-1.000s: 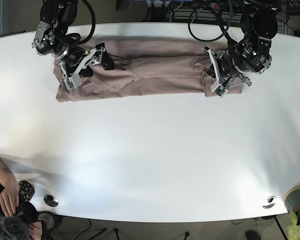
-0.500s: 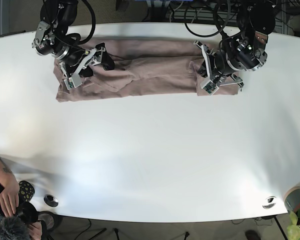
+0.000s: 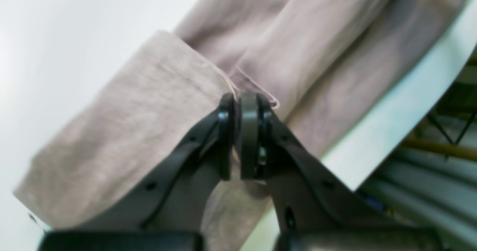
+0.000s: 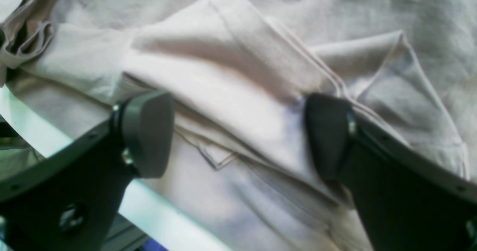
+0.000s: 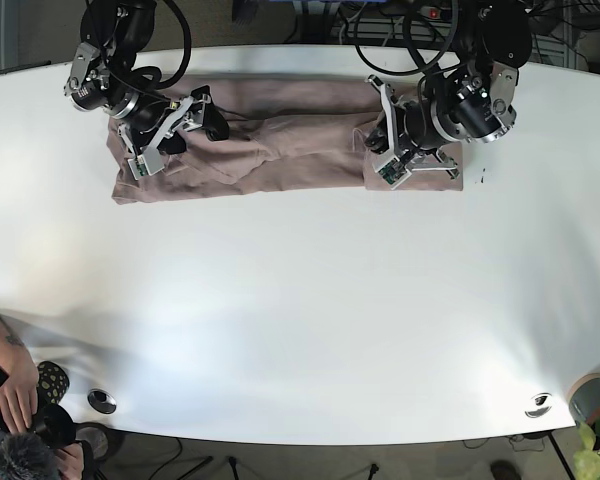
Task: Fold the T-shirt properly
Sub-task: 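Fold the strip's end with the left gripper toward the right gripper, then grasp the other end of the strip with the right gripper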
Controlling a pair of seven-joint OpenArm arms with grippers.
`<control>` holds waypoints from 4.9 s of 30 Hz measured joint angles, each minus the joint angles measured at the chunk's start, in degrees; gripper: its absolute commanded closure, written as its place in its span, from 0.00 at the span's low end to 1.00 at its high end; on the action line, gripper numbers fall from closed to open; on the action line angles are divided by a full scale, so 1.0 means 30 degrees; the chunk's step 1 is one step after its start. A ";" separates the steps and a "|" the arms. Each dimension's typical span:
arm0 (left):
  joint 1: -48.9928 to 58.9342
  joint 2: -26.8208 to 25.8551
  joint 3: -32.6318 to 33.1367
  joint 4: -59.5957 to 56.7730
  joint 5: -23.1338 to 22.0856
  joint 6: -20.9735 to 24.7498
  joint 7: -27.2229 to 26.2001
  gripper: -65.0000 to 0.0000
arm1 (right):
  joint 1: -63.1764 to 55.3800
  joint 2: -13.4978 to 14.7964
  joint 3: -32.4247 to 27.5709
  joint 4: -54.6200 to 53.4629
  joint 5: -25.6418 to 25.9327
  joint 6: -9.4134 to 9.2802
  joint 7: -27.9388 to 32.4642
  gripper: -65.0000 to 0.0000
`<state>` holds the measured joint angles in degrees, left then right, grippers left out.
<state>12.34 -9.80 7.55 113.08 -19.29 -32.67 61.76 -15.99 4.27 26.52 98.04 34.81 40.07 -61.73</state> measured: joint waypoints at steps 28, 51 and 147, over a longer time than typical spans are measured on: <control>-0.1545 0.1078 0.3075 -0.2135 0.0131 0.0022 0.0007 1.00 | 0.0058 -0.0517 0.0015 0.0000 0.0000 0.0000 0.0015 0.18; -0.2171 0.1785 0.4167 -0.2601 0.0073 0.0517 -0.0022 0.48 | 0.0058 -0.0517 0.0015 0.0000 -0.0007 0.0000 0.0015 0.18; 0.0838 -0.0918 -0.5340 -0.5428 -0.5100 -0.2419 -0.0590 0.76 | 0.2310 -0.0612 0.4707 -0.2135 0.2506 0.0007 -0.3461 0.20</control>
<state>14.85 -12.56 -8.47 96.79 -34.59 -39.92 59.99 -9.06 2.44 40.64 91.64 42.33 40.10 -72.12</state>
